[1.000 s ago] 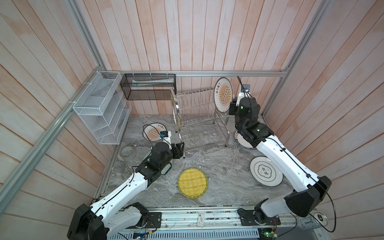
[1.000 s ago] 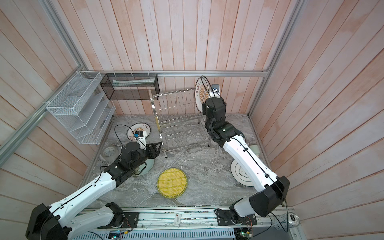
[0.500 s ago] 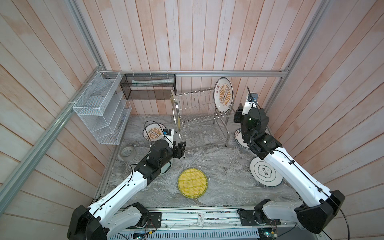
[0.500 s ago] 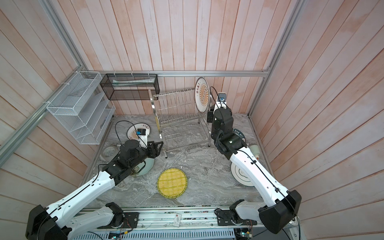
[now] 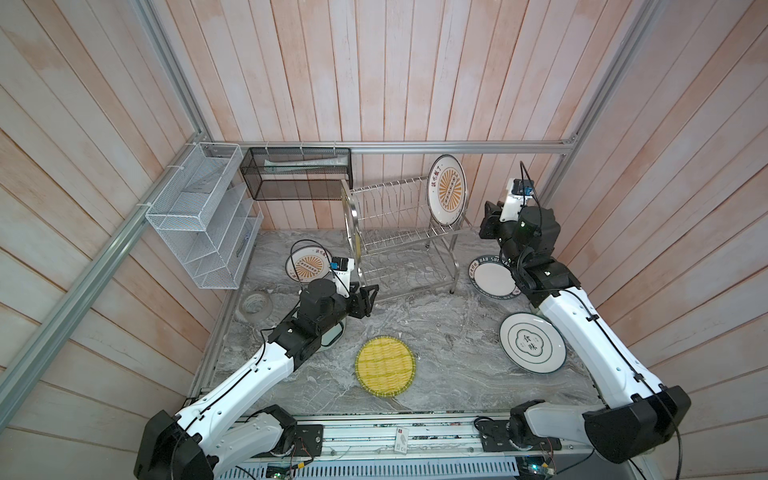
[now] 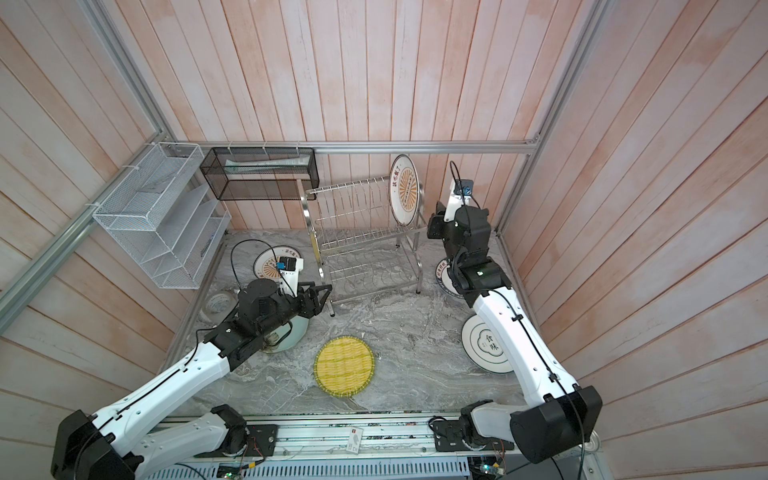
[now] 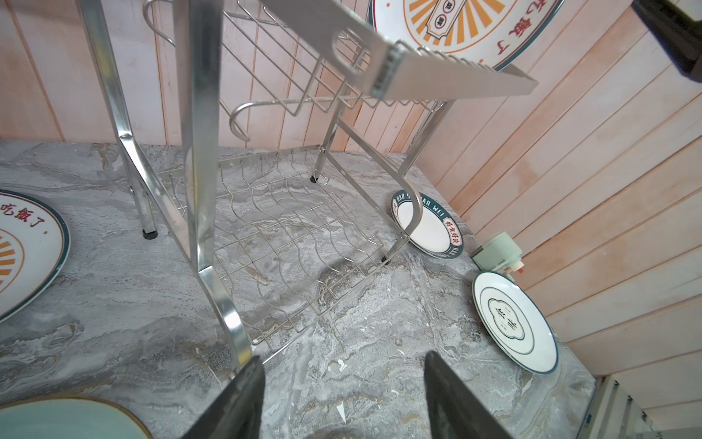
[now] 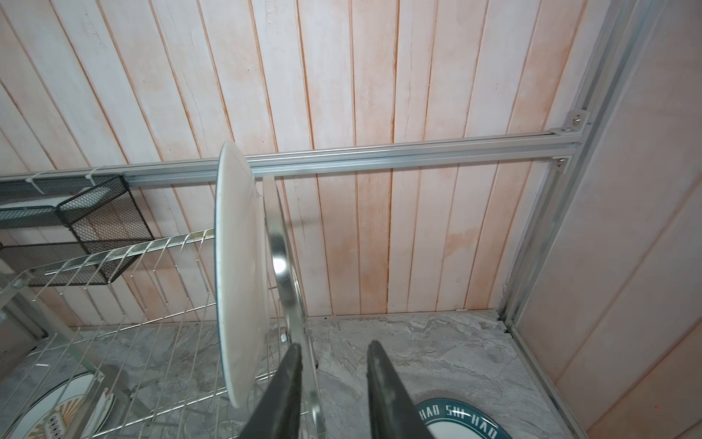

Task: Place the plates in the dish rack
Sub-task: 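Draw the right gripper back while the left moves toward the bamboo tray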

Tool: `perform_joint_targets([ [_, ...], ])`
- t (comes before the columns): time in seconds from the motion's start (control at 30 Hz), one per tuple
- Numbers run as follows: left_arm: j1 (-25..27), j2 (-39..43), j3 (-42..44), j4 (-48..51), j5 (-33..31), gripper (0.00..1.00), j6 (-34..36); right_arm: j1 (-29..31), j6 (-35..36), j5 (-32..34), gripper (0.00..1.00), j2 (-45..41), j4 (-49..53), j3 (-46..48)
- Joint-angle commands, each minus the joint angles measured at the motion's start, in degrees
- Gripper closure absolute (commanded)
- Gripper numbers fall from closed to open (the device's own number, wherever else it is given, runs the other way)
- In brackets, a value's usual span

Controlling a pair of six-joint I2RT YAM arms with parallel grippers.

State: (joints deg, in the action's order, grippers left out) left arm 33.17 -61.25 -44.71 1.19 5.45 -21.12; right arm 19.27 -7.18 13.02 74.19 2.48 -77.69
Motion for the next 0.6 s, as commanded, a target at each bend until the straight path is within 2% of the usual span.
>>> perform_joint_targets([
  [0.0,0.19,0.02,0.85,-1.73,1.48,0.33,0.86,-0.61,-2.25,-4.58,0.69,-1.65,0.16,1.81],
  [0.17,0.22,-0.47,0.59,-1.82,1.62,0.32,0.77,-1.17,-4.87,-5.13,0.69,-5.89,-0.24,9.19],
  [0.33,0.23,0.11,0.84,0.15,1.36,0.32,0.45,-1.16,-11.73,-8.49,0.69,-14.53,-7.30,27.32],
  [0.47,0.19,0.44,1.08,2.41,0.18,0.32,-0.61,-1.17,-16.78,-9.40,0.68,-19.39,-9.49,37.64],
  [0.57,0.17,0.35,0.42,3.79,0.00,0.32,-2.06,-1.16,-21.14,-12.98,0.64,-20.24,-12.85,43.79],
])
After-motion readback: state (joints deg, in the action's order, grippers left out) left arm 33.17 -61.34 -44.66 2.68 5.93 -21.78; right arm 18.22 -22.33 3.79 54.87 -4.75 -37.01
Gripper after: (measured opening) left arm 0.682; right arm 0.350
